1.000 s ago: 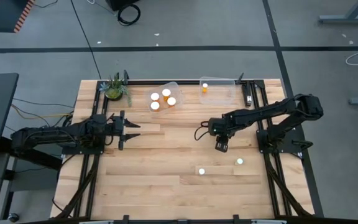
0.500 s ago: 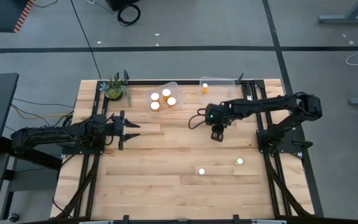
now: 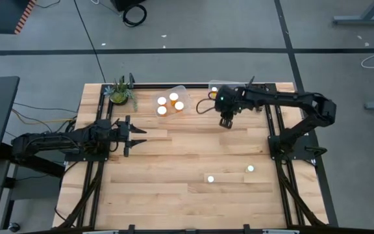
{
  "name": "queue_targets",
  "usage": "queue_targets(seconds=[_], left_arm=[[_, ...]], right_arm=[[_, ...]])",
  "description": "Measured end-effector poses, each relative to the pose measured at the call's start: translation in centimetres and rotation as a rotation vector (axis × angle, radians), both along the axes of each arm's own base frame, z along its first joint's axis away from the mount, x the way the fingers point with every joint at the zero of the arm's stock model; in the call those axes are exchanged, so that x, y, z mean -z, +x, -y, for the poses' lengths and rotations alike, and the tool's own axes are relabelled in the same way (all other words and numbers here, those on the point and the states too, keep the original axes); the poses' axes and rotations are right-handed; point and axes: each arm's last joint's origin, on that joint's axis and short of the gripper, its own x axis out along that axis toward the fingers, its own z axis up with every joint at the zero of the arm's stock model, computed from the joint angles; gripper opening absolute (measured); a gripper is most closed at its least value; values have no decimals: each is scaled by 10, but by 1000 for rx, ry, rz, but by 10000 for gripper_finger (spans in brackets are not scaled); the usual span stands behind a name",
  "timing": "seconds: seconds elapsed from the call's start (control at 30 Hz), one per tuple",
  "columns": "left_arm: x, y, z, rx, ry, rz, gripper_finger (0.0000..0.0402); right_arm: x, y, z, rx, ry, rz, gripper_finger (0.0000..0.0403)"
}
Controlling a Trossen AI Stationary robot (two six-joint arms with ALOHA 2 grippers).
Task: Pick and place medicine bottles into bin by pill shape (circle, oval)
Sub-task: Put the yellow tablet bottle into the right transparent bin
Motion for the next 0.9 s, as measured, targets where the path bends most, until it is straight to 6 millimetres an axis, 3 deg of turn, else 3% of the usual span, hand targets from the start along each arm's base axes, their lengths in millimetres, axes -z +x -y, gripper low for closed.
queue_targets(seconds=[0.23,0.57,0.77,0.9], left_arm=[[0,0,0,0,0,0,179],[0,0,0,0,0,0,185],[0,0,0,0,0,0,181],[0,0,0,0,0,0,177]], right_arm=[[-13,-15,40,80,-41,21,129],[-14,-49,83,250,-29,27,129],[2,-60,109,317,0,-29,129],[10,-56,129,341,30,-47,129]])
